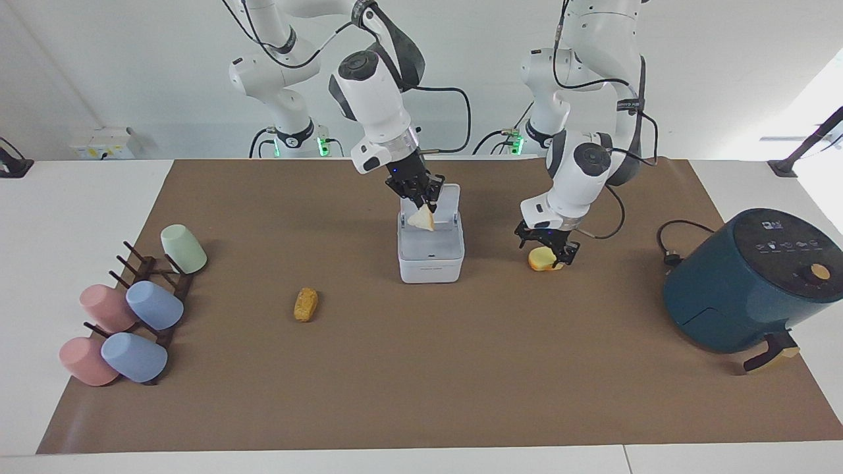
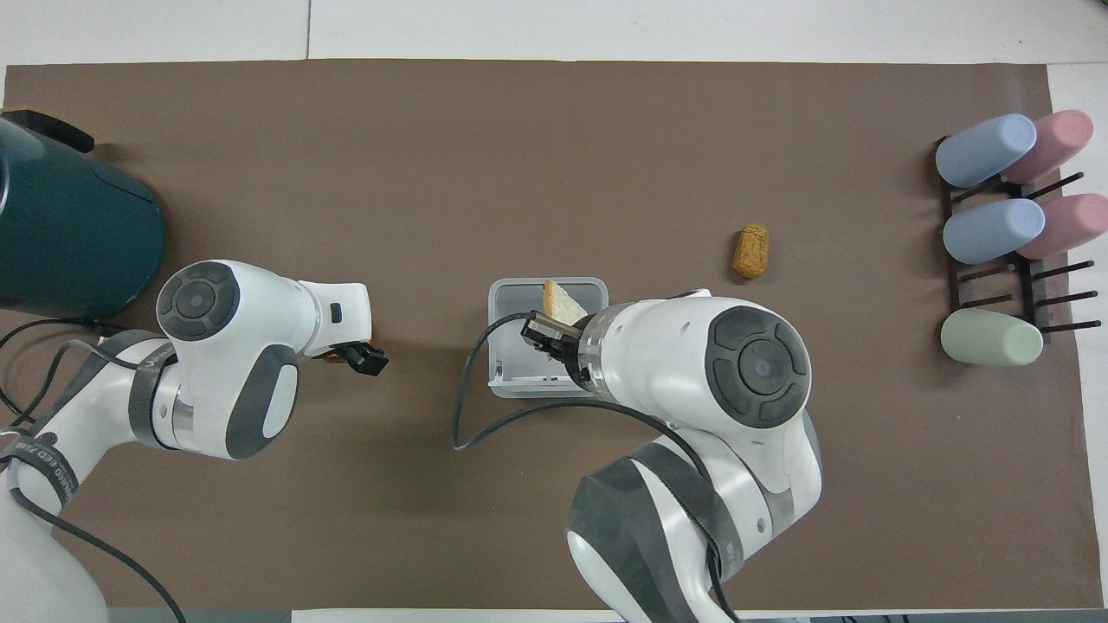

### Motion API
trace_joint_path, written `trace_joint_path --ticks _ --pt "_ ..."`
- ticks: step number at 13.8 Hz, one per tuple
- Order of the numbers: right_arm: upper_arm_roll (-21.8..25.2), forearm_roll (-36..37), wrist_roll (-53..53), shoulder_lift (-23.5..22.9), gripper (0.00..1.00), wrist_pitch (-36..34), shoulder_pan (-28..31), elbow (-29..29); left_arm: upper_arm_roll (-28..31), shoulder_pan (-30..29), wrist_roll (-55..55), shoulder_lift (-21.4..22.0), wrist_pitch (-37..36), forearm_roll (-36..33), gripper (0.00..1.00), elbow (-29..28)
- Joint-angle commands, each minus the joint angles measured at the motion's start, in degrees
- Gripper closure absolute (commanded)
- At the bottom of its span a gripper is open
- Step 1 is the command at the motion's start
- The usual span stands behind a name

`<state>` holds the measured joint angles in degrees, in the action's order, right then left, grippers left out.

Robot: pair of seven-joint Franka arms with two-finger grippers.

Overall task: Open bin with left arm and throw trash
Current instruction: 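Lower the cheese wedge into the bin and open the right gripper, then lift the yellow block with the left gripper while the right gripper reaches the nugget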

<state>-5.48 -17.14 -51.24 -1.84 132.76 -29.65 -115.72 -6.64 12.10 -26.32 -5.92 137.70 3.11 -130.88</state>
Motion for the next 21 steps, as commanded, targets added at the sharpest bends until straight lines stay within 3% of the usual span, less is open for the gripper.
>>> trace_joint_path --ticks 1,2,6,10,12,14,15,18,19,21 --pt "0.1 -1.5 0.9 -0.2 0.04 0.6 -0.1 0.3 0.6 0.3 -1.2 0.7 2.7 0.2 0.00 -2.1" --pt "0.1 -1.2 1.1 -0.2 0.00 0.5 0.2 0.5 0.6 0.3 -1.2 0.7 2.7 0.2 0.00 -2.1" --pt "0.6 -0.5 7.6 -0.4 0.00 -0.2 2.0 0.8 0.7 0.1 -1.2 0.7 2.7 -2.5 0.00 -2.1" --pt "0.6 1.8 21.3 -2.4 0.00 0.5 10.7 0.8 0.7 -0.1 -0.9 0.4 2.7 -4.4 0.00 -2.1" --pt "0.6 7.3 24.9 -5.1 0.00 1.4 13.7 1.9 0.7 -0.4 -0.9 -0.2 3.0 -4.9 0.04 -2.1" --pt "0.6 10.5 25.8 -6.9 0.00 3.5 17.5 1.9 0.7 -0.5 -0.9 -1.0 3.8 -5.0 0.18 -2.1" --pt "0.6 11.2 26.5 -8.3 0.00 3.7 18.6 2.4 0.7 -0.6 -1.0 -1.2 3.8 -5.0 0.32 -2.1" --pt "0.6 16.9 26.8 -15.8 0.00 2.3 21.7 9.4 0.7 -1.5 -1.2 -1.3 3.7 -5.1 0.89 -1.8" --pt "0.6 20.7 26.8 -18.1 0.00 2.8 21.8 10.9 0.7 -1.6 -1.1 -1.3 3.6 -5.3 1.00 -1.8" --pt "0.5 24.2 26.8 -20.3 0.00 3.7 22.1 12.0 0.7 -2.4 -0.9 -1.3 3.5 -5.3 1.00 -1.6"
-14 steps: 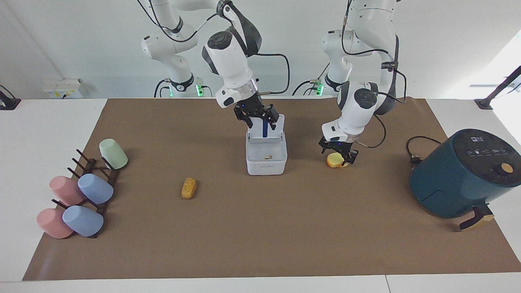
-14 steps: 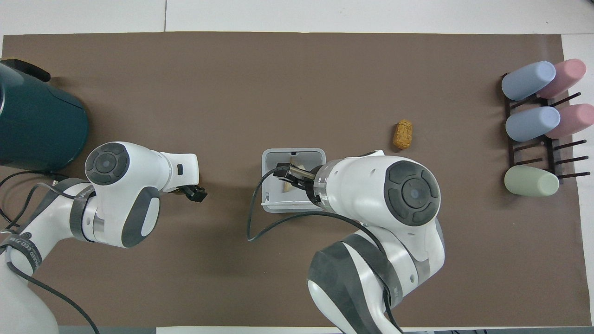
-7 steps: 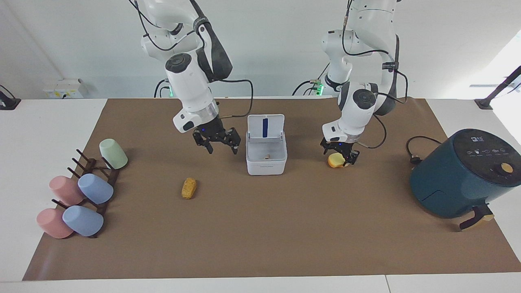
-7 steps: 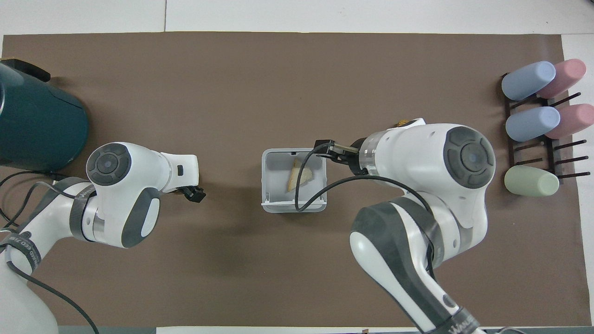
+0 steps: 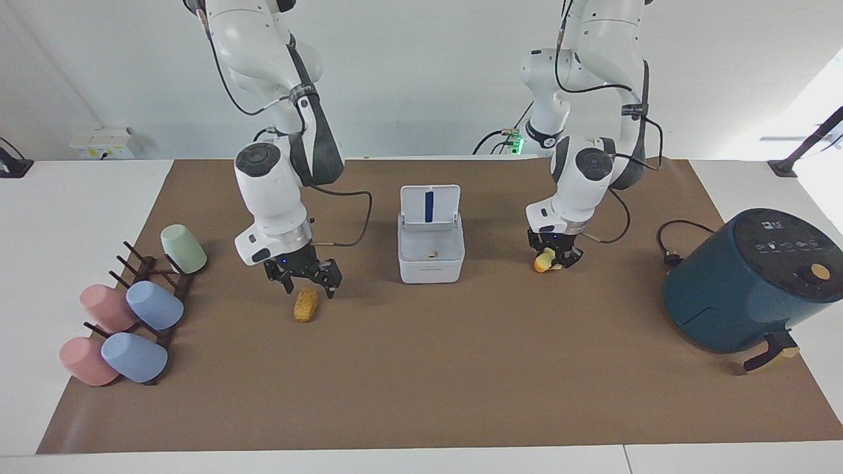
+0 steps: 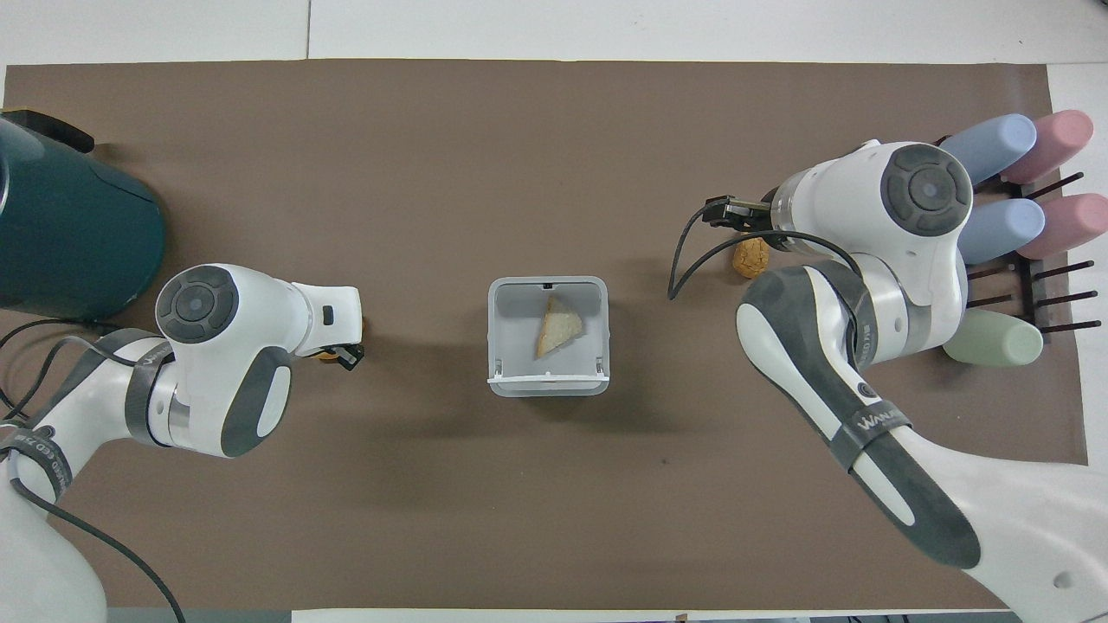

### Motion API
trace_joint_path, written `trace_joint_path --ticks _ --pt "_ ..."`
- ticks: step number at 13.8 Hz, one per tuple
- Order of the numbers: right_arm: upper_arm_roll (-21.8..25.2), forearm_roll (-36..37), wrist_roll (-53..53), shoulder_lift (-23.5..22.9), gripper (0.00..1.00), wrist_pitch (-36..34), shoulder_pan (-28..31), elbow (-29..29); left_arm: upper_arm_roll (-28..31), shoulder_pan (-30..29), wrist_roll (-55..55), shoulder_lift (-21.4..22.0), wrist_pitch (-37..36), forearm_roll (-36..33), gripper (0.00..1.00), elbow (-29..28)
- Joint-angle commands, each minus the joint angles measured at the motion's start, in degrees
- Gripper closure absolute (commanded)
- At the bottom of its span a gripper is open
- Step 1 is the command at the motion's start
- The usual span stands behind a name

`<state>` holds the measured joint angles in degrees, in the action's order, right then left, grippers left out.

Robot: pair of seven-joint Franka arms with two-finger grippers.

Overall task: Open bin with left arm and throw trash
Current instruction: 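Lift the yellow block with the left gripper while the right gripper reaches the nugget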

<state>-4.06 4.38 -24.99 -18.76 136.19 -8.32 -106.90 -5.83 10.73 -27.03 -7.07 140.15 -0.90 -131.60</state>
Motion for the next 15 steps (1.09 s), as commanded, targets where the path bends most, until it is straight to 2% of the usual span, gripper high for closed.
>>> trace_joint_path --ticks 1,4,8,9,10,11,12,13,15 --pt "-1.0 2.6 0.6 -4.3 0.00 2.0 0.9 2.8 -0.1 -1.4 -0.1 -0.2 0.8 -1.3 1.00 -0.7" --pt "-0.9 3.4 1.9 -4.2 0.00 4.3 1.2 -0.9 -0.1 -1.7 1.6 -0.4 -2.1 -1.2 1.00 2.9" --pt "-0.8 3.4 5.9 -3.7 0.00 6.2 1.6 -3.5 -0.4 -1.9 6.5 -1.8 -18.1 0.9 1.00 17.4" --pt "-0.8 3.4 6.0 -3.6 0.08 6.0 1.6 -3.5 -0.4 -1.6 8.2 -2.4 -21.5 3.3 1.00 21.4" --pt "-0.7 3.4 6.0 -3.6 0.48 5.8 1.6 -3.7 -0.3 -1.2 10.7 -2.9 -24.0 6.8 1.00 24.7" --pt "-0.8 3.4 6.3 -3.4 0.93 5.3 1.9 -3.7 -0.6 -0.7 15.1 -3.5 -26.6 9.8 1.00 28.7" --pt "-0.8 3.4 7.1 -2.9 1.00 4.6 2.3 -4.1 -0.6 0.9 20.6 -5.0 -28.5 11.2 1.00 32.9" --pt "-0.8 3.4 7.6 -2.4 1.00 4.5 2.3 -5.1 -0.7 3.2 27.8 -6.8 -28.8 12.2 1.00 36.9" --pt "-0.8 3.4 7.5 -1.6 1.00 4.4 2.3 -6.4 -0.8 7.4 38.7 -8.0 -27.0 13.8 1.00 38.7"
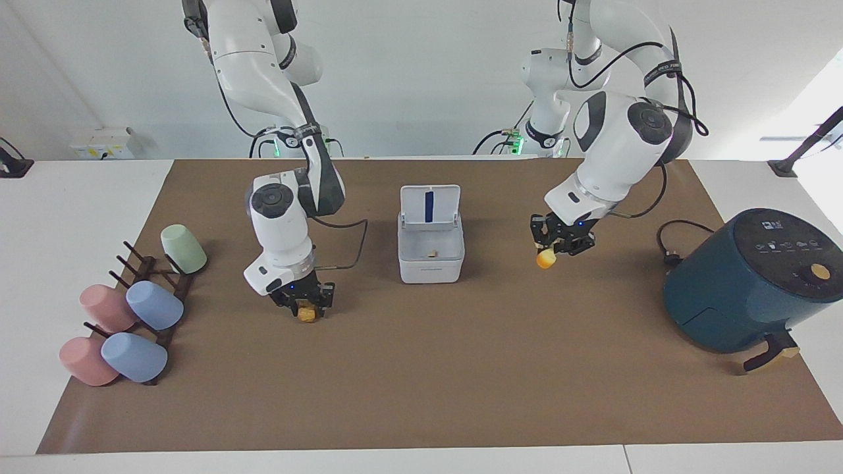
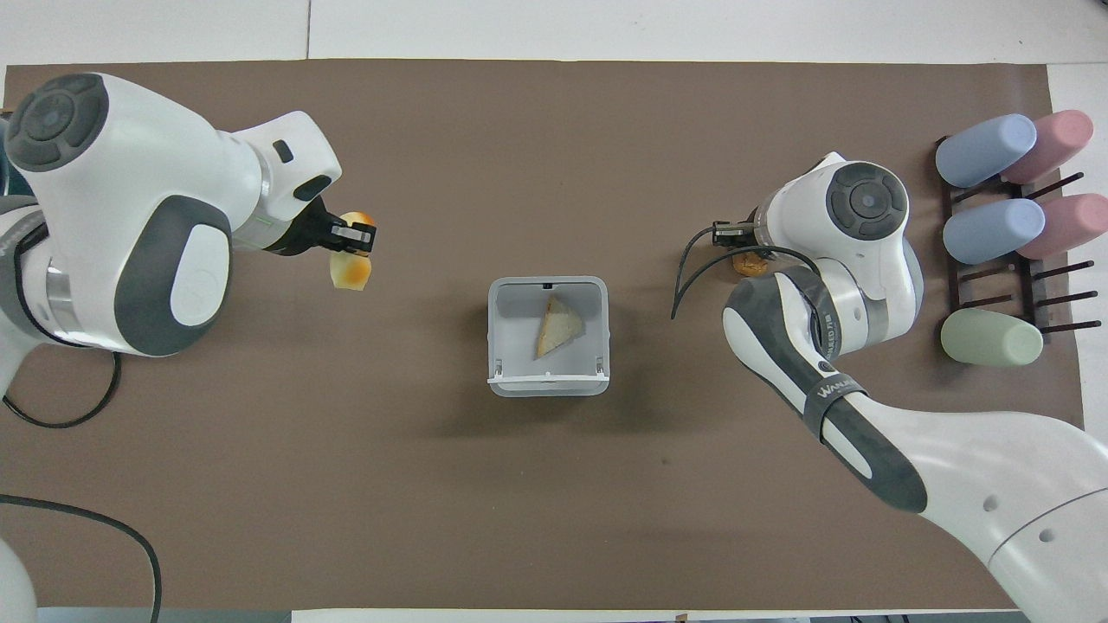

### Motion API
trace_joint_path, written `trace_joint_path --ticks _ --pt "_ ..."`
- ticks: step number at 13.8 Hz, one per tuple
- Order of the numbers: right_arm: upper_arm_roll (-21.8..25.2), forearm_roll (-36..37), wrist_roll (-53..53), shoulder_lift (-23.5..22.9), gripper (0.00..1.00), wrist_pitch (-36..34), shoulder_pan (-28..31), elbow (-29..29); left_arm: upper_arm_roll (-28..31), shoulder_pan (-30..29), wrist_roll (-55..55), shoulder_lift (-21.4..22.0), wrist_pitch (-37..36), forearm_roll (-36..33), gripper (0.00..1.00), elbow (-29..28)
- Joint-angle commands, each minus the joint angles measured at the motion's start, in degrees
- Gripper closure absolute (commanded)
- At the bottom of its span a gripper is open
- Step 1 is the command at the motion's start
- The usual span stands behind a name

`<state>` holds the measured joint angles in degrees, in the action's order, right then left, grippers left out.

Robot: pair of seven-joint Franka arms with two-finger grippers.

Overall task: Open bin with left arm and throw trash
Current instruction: 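Drop the yellow block into the bin while the right gripper grasps the nugget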

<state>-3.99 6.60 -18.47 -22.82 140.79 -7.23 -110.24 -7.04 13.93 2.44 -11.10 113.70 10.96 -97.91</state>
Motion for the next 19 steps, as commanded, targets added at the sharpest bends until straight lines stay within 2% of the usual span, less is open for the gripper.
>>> trace_joint_path --ticks 1,3,4,7,10,14,15,16,19 --pt "-0.9 1.2 0.9 3.1 1.00 -0.2 1.2 -3.7 0.5 7.3 13.4 -3.9 3.9 2.1 1.00 4.7" --pt "-0.8 1.2 1.0 3.8 1.00 -0.3 1.2 -4.0 0.5 11.9 18.0 -3.8 10.8 2.5 1.00 1.5" --pt "-0.9 1.2 1.1 4.2 1.00 -0.5 1.2 -4.0 0.5 13.1 18.8 -3.9 11.6 2.4 1.00 1.1" --pt "-0.9 1.2 1.1 6.3 1.00 -1.0 1.1 -3.9 0.6 16.7 18.8 -3.6 11.5 2.4 1.00 -2.3" --pt "-1.0 1.1 1.1 8.5 1.00 -5.2 0.9 -3.2 0.7 18.0 18.0 -2.9 11.8 2.2 1.00 -6.2" --pt "-1.1 0.7 0.9 14.0 1.00 -12.8 0.5 -3.1 0.7 19.1 18.0 -2.4 13.7 1.6 1.00 -9.1" --pt "-1.1 0.4 0.9 15.2 1.00 -13.8 0.5 -3.1 0.7 19.2 18.1 -2.4 13.7 1.6 0.47 -9.1" --pt "-1.3 0.3 1.0 16.1 1.00 -15.4 0.5 -3.1 0.8 19.2 18.1 -2.4 13.3 1.6 0.00 -9.1" --pt "-1.4 0.2 1.0 18.3 1.00 -18.5 0.3 -3.1 0.7 19.2 18.1 -2.4 12.8 1.5 0.00 -8.6"
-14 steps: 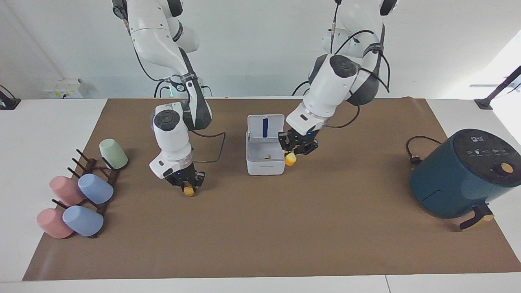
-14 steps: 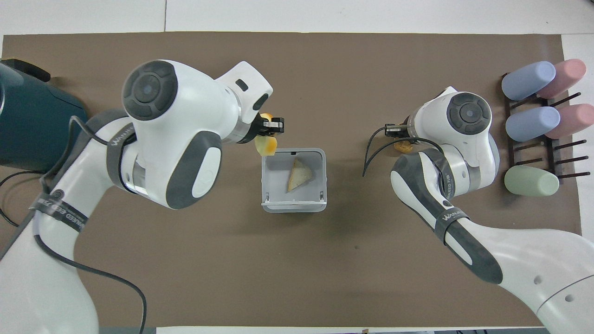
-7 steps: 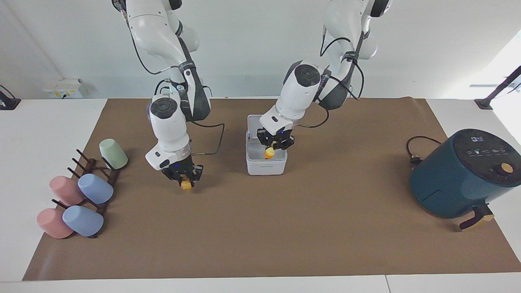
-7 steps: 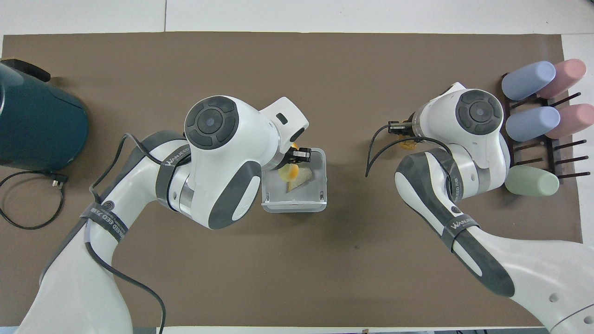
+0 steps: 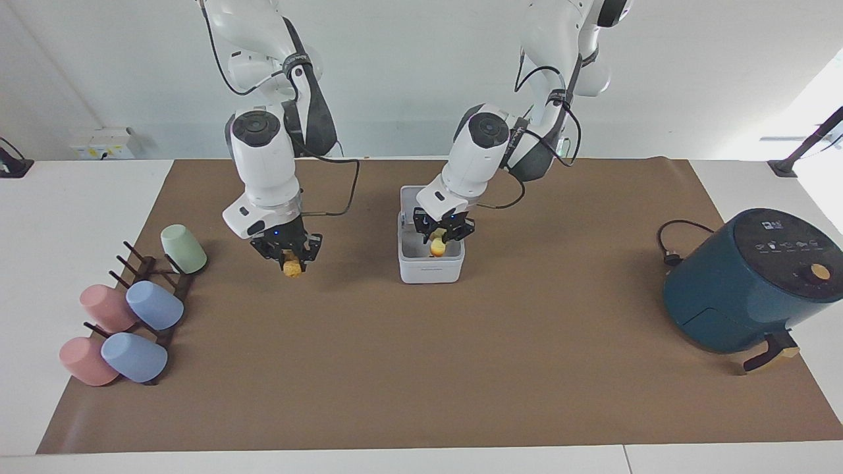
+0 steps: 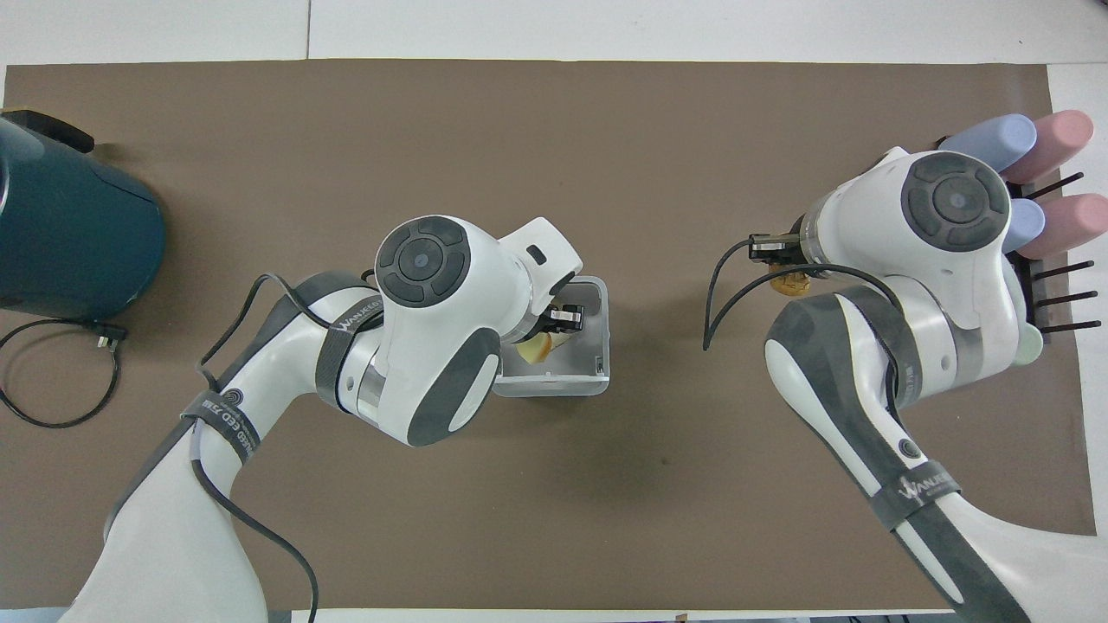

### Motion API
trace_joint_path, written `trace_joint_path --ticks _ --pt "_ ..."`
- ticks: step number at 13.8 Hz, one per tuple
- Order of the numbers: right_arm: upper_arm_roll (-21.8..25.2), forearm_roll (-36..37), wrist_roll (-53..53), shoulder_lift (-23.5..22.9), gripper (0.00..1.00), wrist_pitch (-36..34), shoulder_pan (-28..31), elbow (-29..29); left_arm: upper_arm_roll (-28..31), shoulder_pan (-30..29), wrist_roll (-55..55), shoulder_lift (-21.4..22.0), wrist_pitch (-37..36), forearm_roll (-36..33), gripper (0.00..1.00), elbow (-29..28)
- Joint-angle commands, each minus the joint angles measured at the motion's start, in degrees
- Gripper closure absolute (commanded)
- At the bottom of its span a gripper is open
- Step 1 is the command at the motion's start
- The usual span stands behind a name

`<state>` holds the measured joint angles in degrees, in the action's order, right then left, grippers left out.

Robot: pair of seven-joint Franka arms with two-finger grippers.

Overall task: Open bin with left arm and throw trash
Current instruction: 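Drop the yellow block into the bin while the right gripper grasps the nugget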

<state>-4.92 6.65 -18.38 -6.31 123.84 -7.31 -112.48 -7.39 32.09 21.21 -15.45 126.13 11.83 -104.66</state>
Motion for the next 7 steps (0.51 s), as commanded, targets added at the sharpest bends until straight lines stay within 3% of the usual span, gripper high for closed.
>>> trace_joint_path --ticks 1,4,7 --pt "-0.4 -0.1 0.7 2.4 1.00 -2.3 0.4 -0.8 1.1 1.0 -0.6 2.1 0.0 0.6 0.00 -1.6" --pt "-0.9 -5.1 0.5 2.8 1.00 -2.4 0.3 -0.5 1.2 0.3 -0.6 3.3 -3.6 0.6 0.00 0.1" --pt "-2.5 -5.8 0.5 2.8 1.00 -2.2 0.3 -0.2 1.2 0.4 -0.6 3.6 -3.8 0.6 0.00 -0.2"
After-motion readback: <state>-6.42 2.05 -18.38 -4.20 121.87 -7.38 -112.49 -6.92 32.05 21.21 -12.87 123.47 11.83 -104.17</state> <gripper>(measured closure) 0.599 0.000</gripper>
